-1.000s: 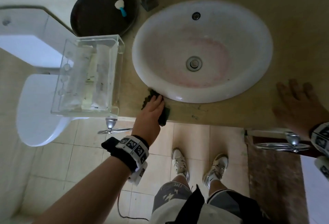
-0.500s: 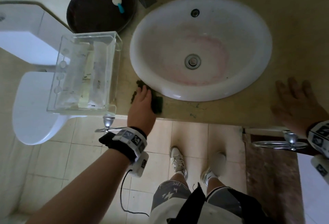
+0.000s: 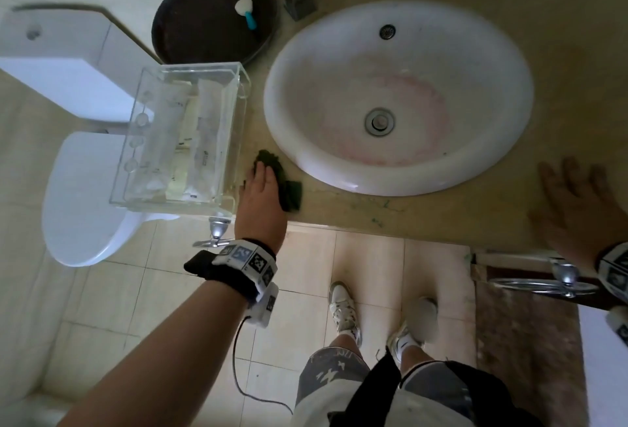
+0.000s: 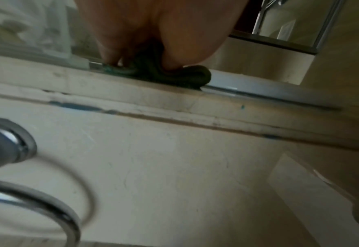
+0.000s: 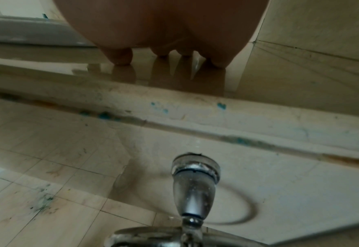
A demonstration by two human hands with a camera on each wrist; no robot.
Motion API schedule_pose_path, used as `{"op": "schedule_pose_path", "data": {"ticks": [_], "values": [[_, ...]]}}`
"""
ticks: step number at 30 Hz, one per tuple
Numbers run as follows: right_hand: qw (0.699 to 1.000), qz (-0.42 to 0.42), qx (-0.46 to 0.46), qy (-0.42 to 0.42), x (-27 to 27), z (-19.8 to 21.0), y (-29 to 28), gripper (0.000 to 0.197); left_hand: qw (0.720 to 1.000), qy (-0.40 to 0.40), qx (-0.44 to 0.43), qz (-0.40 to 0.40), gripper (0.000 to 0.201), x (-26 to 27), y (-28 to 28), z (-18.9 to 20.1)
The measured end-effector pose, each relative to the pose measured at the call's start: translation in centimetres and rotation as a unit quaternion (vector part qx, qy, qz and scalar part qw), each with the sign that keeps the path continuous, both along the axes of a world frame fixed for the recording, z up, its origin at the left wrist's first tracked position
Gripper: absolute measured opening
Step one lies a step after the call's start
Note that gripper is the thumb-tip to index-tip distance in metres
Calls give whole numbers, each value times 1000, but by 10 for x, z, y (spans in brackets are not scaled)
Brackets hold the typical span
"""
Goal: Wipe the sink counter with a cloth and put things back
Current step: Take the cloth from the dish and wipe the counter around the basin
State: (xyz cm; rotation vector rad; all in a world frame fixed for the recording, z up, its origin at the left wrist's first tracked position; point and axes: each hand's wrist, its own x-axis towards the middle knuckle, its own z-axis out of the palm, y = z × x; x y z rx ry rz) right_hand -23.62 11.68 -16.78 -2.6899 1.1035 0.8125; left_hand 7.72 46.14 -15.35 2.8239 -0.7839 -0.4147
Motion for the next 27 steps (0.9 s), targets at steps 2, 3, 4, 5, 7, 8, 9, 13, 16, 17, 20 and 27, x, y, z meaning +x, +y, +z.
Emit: {"op": "schedule_pose_path", "data": {"ticks": [2, 3, 4, 5, 7, 8, 9, 13, 16, 17, 20, 27], "values": [[999, -33, 10, -24, 3, 5, 2, 87, 998, 13, 16, 59, 67, -1, -2, 1], [999, -35, 22, -33, 4, 7, 4, 88, 996, 15, 19, 81, 67, -3, -4, 2], [999, -27, 10, -28, 5, 9, 7, 88, 995, 13, 18, 93, 68, -8, -6, 2], [999, -25, 12, -25, 4, 10, 7, 86, 995, 11, 15, 94, 68, -15, -8, 2], [999, -28, 20, -26, 2, 5, 3, 82, 998, 19, 4, 52, 69, -38, -15, 3], [999, -35, 27, -21, 3, 5, 3, 81, 999, 29, -2, 16, 70, -53, -20, 4], [999, -28, 28, -24, 0, -2, -3, 84, 999, 42, -8, -22, 72, -68, -25, 4], [999, 19, 15, 25, 0, -1, -5, 93, 993, 49, -15, -103, 72, -77, -27, -3], [1000, 0, 24, -14, 4, 11, 6, 88, 998, 32, -29, -41, 68, -46, -11, -4], [1000, -9, 17, -19, 2, 11, 7, 87, 999, 29, -30, -23, 67, -37, -7, -3], [999, -21, 1, -26, 7, 12, 12, 86, 999, 21, -36, -30, 67, -33, -11, -3], [997, -71, -9, -30, 29, 15, 36, 110, 988, 42, -49, -141, 67, -91, -35, -8]]}}
